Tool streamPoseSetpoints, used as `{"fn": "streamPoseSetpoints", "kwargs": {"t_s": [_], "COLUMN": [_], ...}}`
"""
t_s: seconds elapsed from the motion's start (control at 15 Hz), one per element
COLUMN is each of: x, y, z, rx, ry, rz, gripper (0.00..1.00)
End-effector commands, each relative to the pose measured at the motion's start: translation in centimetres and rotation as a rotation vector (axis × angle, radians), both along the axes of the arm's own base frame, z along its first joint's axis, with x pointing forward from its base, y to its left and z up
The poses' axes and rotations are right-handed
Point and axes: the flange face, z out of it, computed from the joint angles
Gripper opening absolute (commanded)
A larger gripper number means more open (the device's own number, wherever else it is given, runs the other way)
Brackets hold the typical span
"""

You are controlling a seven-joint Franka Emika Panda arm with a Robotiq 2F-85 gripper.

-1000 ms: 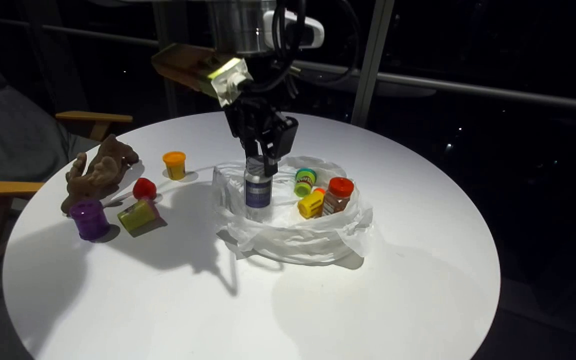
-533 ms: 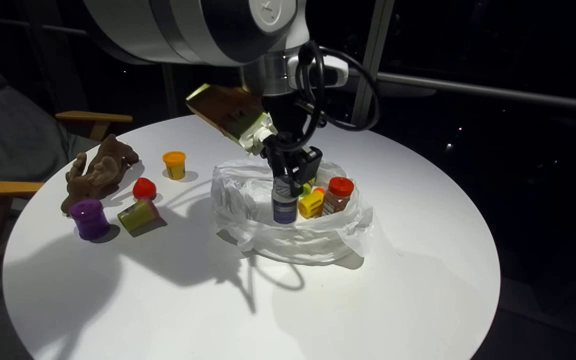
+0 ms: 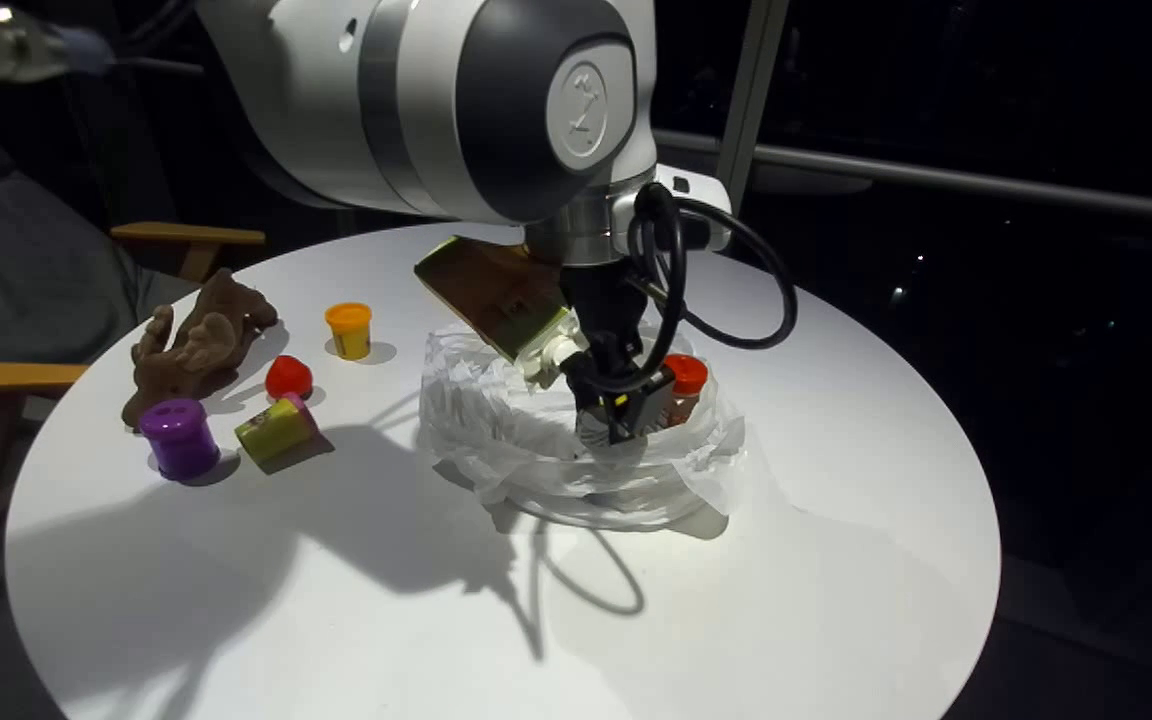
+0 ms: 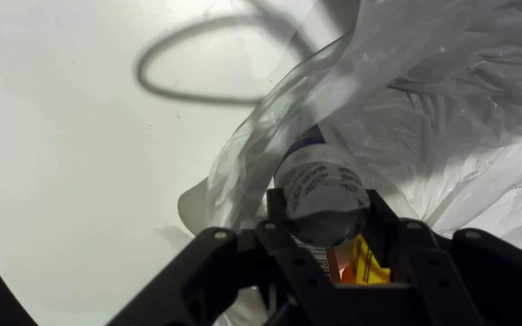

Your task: Pick the objects on the table and put them in the plastic bag

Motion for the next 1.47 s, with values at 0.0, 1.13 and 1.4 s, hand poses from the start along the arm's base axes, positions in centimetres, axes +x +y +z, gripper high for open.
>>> {"fn": "streamPoseSetpoints", "kwargs": {"t_s": [0.0,1.13,1.4], "x": [1.4,-6.5,-6.6], "y": [0.4,20.7,21.9], "z": [1.6,4.9,2.8], "rx": [0.005,0.07,0.067], "ry": [-0.058,-0.008,0.027], "rz": [-0.013,0.35,0.371], "gripper": [0.7,1.0,1.0]}}
